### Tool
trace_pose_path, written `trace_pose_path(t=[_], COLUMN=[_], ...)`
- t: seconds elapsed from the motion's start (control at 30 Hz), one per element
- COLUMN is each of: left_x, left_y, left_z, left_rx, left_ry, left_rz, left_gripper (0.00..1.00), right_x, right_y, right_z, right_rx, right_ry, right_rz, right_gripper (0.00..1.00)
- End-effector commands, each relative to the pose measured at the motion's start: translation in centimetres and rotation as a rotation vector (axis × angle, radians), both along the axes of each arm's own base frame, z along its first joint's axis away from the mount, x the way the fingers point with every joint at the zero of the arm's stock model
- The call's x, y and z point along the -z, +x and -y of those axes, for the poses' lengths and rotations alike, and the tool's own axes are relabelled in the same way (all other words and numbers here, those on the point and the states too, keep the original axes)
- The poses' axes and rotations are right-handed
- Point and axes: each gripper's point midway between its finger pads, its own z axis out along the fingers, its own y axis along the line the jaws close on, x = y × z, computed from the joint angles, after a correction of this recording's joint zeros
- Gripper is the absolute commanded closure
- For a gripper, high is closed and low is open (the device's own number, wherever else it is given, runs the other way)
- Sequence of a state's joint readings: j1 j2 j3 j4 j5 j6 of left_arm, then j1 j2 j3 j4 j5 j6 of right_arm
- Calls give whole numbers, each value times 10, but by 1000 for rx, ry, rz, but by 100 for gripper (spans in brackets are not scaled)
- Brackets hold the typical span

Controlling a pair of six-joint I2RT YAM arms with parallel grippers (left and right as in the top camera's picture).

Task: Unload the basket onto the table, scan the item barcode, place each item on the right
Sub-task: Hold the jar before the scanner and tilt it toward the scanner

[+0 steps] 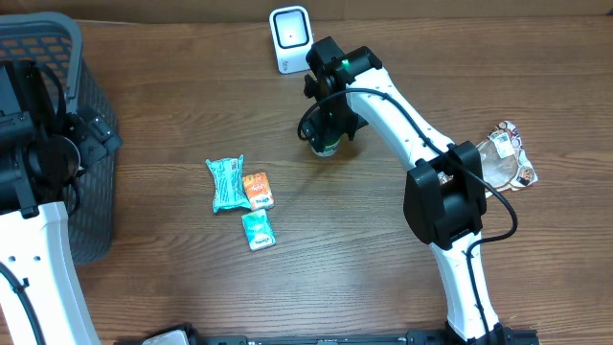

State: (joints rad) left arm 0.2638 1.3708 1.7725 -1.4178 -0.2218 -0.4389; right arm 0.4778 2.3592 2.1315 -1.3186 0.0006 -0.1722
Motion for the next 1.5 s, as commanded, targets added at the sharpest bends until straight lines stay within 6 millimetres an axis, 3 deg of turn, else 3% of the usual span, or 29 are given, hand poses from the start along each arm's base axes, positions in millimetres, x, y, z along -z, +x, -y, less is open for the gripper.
trace_pose_path(t=[0.0,0.47,0.83,1.47], left_x=[-5,-5,-5,-5], left_y=[0,0,0,0], left_z=[-4,-4,-4,-4], left_rx=[-14,-14,-14,-14], left_ry=[14,14,14,14], left_rz=[11,11,11,10], left_gripper=[1,1,0,0], right_x=[-4,-7,2,5], right_y=[1,8,8,9], right_z=[2,-17,-16,-12], right_rx=[-126,-186,-191,-178], right_ry=[-8,114,111,111], right_rz=[18,36,32,32], right_gripper=[2,8,11,35])
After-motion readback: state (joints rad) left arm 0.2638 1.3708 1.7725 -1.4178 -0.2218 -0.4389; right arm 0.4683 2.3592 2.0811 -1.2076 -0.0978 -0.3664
